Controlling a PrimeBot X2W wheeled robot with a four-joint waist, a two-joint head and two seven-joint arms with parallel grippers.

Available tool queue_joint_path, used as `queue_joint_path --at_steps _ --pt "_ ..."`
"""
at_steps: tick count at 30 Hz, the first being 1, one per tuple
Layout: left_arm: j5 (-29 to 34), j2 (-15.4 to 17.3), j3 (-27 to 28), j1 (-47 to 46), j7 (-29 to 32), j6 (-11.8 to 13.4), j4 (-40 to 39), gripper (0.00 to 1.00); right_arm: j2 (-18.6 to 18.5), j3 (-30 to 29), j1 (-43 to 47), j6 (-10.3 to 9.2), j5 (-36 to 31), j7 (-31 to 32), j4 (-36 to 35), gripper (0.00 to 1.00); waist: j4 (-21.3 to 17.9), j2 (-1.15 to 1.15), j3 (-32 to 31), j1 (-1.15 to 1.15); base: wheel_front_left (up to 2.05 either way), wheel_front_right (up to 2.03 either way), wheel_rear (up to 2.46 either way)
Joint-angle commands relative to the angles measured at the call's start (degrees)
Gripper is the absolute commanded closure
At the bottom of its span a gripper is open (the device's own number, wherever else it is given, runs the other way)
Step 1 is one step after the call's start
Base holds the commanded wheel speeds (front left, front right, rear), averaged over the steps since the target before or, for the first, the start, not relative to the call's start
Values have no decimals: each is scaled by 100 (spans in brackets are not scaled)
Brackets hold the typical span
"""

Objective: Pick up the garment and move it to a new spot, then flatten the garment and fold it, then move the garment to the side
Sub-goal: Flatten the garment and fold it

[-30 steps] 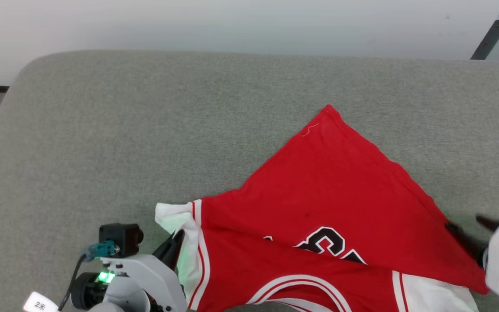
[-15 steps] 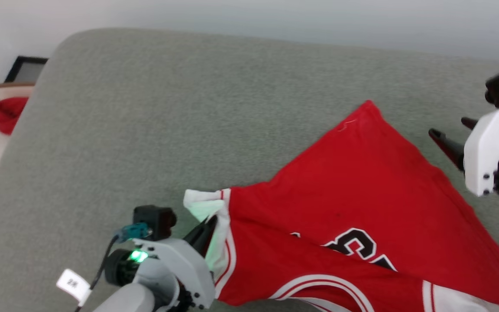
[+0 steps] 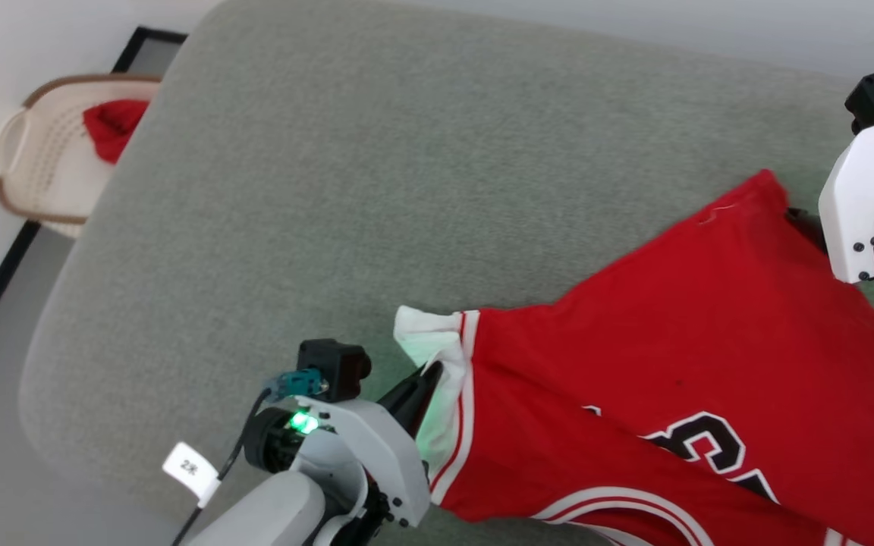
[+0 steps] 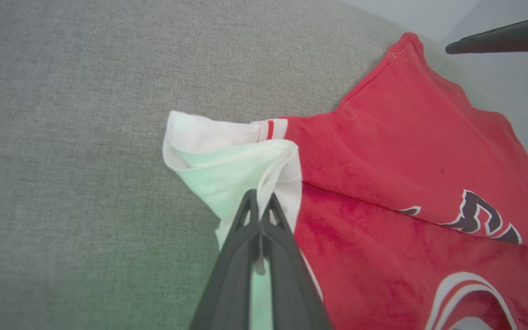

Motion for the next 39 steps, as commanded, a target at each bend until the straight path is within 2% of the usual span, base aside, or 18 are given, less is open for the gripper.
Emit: queue_joint_path --at_steps 1,6,10,11,12,13,14,15,18,27,34,37,39 --pt "37 -55 -21 -95 -13 -59 55 100 -9 131 -141 0 55 -26 171 0 253 0 195 0 0 0 0" --pt "38 -197 -78 -207 -67 -158 225 100 34 537 -404 0 213 -8 720 0 398 0 295 0 0 0 0" --pt "18 -264 -95 -242 -104 -211 346 100 90 802 -451 0 401 260 1178 0 452 0 320 0 0 0 0" --pt "10 -273 -95 -251 -113 -215 371 100 103 853 -444 0 449 370 1290 5 459 0 320 0 0 0 0" --pt "4 -277 -99 -257 -118 -232 396 100 110 892 -448 0 509 485 1409 18 466 0 315 0 0 0 0" --pt "-2 -282 -101 -264 -126 -243 424 100 128 937 -435 0 561 627 1516 52 471 0 311 0 0 0 0" --pt "-12 -288 -102 -267 -127 -242 444 100 148 971 -424 1 596 772 1613 73 473 0 303 0 0 0 0" --pt "-23 -294 -102 -268 -122 -251 464 100 164 987 -422 2 647 898 1695 100 474 0 295 0 0 0 0" --pt "-39 -299 -95 -278 -135 -252 509 100 156 1044 -536 1 714 1019 1810 100 462 0 276 0 0 0 0" --pt "-226 -94 21 -315 91 -296 385 100 269 952 -1105 -3 874 543 1819 100 195 0 65 0 0 0 0" --pt "-246 609 158 -779 929 -159 -202 100 338 983 -1456 -3 1064 256 1554 100 -180 0 -334 0 0 0 0" --pt "-163 967 229 -1155 1303 -164 -347 100 366 1007 -1604 -3 1149 32 1397 100 -363 0 -542 0 0 0 0" --pt "-131 1083 258 -1300 1423 -191 -362 100 372 1024 -1655 -3 1162 -71 1345 100 -430 0 -613 0 0 0 0"
